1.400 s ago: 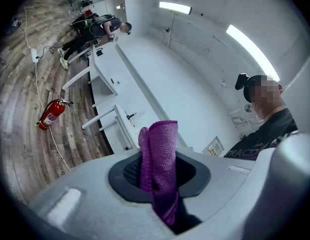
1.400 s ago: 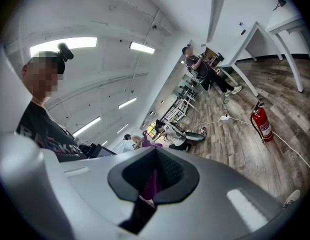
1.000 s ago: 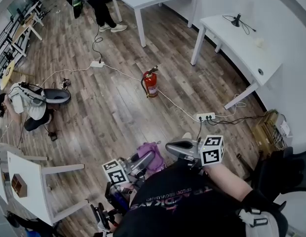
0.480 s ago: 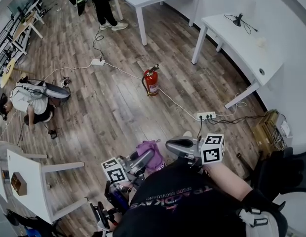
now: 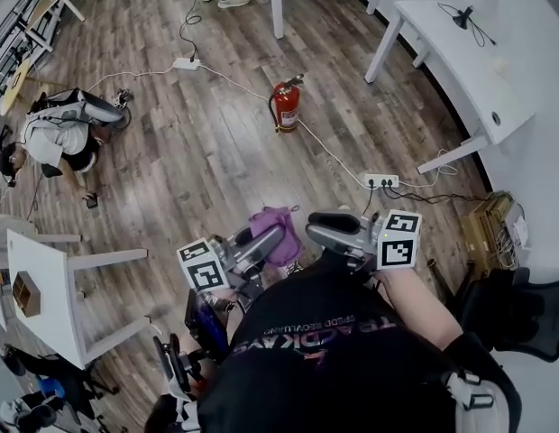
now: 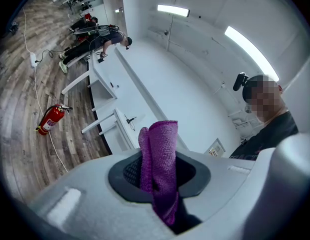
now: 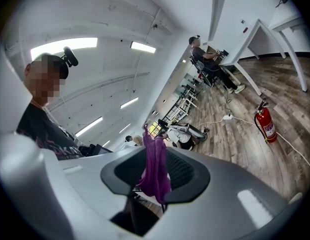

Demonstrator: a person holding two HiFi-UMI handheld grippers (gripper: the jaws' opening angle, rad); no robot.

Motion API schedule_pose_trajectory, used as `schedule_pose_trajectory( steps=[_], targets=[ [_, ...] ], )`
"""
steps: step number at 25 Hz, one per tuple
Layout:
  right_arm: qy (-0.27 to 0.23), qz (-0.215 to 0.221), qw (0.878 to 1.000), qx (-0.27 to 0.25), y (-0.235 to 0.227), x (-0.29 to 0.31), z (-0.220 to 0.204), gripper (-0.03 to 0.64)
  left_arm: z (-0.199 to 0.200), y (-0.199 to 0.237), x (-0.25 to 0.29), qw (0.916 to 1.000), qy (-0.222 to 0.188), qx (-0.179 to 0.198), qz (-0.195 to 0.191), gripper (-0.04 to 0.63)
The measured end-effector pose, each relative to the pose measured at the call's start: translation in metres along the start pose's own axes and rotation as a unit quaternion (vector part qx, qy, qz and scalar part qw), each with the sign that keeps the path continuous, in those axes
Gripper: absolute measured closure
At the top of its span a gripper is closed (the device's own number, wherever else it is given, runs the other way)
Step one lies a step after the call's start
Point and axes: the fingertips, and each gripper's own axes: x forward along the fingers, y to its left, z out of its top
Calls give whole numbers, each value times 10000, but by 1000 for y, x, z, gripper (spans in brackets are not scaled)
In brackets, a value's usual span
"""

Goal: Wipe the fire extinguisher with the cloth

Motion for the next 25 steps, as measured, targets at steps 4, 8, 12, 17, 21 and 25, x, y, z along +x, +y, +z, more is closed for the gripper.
schedule_pose_trajectory(
  steps=[4, 8, 12, 17, 21, 25],
  targets=[
    [222, 213, 9995, 124, 1, 3, -1, 445, 4, -3, 13, 10000, -42, -10, -21, 523],
    [454, 311, 9983, 209, -2, 8, -1, 394, 12, -3, 25, 9998, -152, -104, -79, 523],
    [681, 508, 9960, 264, -9, 9, 12, 365, 22, -2, 50, 9997, -144, -71, -193, 523],
    [1143, 923, 9891, 114, -8, 11, 17, 385, 29, -7, 74, 9994, -98, 67, -320, 518],
    [1182, 1007, 9878, 136, -32, -13, 40, 499, 33, -1, 115, 9992, -144, 30, -381, 517],
    [980, 977, 9900, 291, -64, -41, 70, 528, 40, 15, 153, 9995, -218, 13, -232, 505]
  ],
)
